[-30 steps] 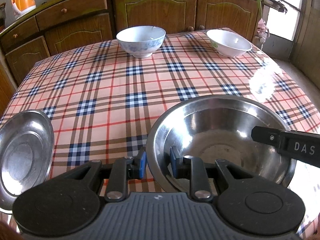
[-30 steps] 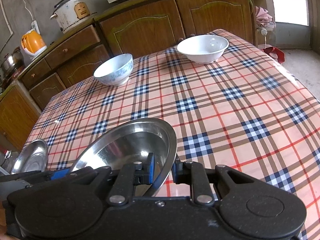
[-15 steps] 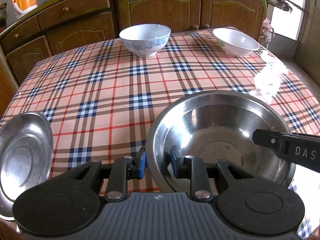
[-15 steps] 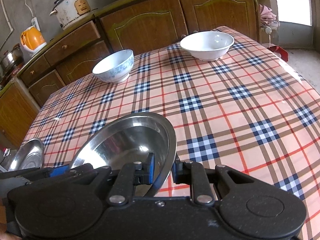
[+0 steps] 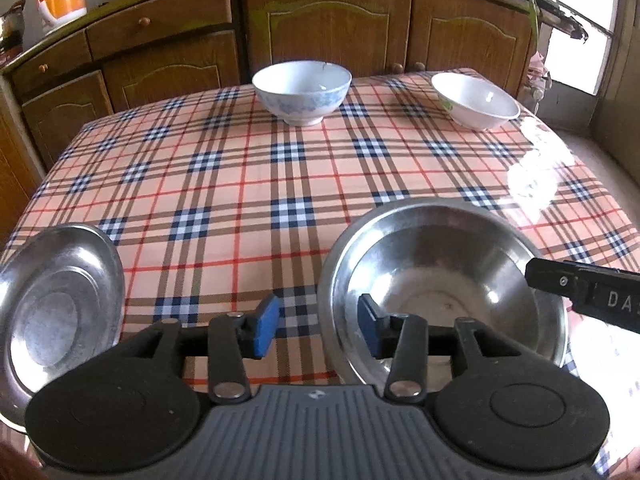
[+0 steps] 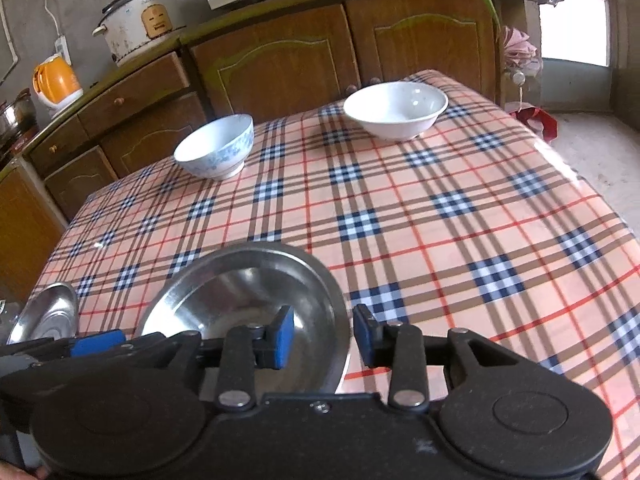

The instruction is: Organize plates and bowls

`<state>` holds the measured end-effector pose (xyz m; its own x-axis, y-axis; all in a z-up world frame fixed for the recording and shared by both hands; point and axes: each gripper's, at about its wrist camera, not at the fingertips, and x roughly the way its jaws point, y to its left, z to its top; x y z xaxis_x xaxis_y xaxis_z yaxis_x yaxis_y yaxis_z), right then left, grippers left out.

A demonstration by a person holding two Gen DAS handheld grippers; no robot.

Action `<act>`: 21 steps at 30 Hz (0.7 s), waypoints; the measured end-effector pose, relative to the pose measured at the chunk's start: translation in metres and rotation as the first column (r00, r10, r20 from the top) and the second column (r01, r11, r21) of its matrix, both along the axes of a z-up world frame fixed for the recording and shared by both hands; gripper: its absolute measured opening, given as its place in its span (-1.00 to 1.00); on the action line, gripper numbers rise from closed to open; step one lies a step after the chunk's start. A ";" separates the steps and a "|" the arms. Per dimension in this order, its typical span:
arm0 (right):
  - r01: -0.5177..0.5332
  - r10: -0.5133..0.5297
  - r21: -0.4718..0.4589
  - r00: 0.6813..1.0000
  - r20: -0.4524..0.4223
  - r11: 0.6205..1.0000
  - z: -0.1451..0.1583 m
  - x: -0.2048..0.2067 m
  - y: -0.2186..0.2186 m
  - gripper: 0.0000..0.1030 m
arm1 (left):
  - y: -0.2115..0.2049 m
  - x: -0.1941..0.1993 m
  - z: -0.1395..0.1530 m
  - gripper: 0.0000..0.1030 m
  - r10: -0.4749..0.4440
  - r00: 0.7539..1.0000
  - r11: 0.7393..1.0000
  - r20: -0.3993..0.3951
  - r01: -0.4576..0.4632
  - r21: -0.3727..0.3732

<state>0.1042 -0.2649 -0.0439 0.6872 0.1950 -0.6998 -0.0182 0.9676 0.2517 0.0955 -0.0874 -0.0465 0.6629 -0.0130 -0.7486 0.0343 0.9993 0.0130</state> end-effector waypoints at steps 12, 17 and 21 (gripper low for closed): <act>-0.022 0.024 -0.020 0.996 0.086 1.000 0.041 -0.014 -0.003 -0.05 | -0.006 -0.013 0.036 0.30 0.002 0.998 0.999 0.061 0.000 -0.037; -0.016 0.019 -0.028 0.993 0.116 0.999 0.056 -0.019 -0.009 0.02 | -0.012 -0.017 0.050 0.35 -0.004 0.996 0.999 0.086 0.008 -0.044; -0.015 0.019 -0.033 0.991 0.131 0.999 0.065 -0.021 -0.015 0.05 | -0.018 -0.019 0.057 0.37 -0.012 0.995 0.998 0.095 0.017 -0.052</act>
